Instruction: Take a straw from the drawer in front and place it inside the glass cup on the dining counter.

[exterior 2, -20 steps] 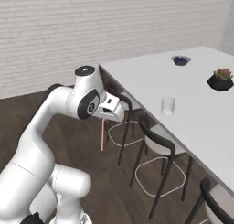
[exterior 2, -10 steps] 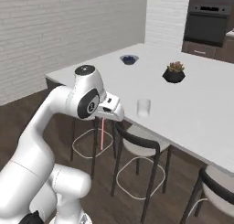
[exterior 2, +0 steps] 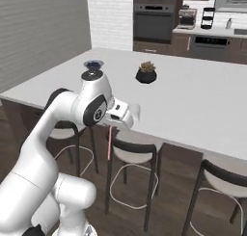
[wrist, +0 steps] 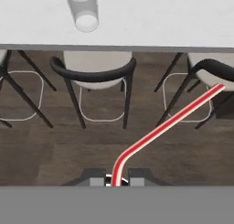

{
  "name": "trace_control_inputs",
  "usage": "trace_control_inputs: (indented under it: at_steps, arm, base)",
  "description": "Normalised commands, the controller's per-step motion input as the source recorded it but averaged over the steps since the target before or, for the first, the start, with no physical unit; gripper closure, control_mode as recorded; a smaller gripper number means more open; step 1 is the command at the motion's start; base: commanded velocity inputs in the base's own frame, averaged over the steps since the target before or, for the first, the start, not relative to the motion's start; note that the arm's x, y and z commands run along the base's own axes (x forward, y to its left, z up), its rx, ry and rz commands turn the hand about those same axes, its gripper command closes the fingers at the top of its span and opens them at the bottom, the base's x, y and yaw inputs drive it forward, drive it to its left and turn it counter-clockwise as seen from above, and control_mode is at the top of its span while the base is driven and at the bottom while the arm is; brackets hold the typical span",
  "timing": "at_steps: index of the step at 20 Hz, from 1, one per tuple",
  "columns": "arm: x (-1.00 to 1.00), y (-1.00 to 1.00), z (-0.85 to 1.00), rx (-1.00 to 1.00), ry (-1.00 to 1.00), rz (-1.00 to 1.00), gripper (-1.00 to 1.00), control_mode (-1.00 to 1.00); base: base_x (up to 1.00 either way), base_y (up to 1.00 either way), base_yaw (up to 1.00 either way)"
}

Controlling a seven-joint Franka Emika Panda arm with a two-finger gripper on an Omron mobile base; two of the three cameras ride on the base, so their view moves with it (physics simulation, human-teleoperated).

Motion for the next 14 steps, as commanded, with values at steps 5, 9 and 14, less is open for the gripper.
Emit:
trace_control_inputs:
  at_steps: [5, 9, 14]
  arm:
    - [0.0, 0.0, 0.0, 0.0, 0.0, 0.0, 1.0, 1.0]
    - [0.0, 0.0, 0.0, 0.0, 0.0, 0.0, 1.0, 1.0]
    - [0.0, 0.0, 0.0, 0.0, 0.0, 0.0, 1.0, 1.0]
  base:
    - [0.75, 0.58, -0.21]
    - [0.99, 0.2, -0.12]
    - [1.0, 0.0, -0.09]
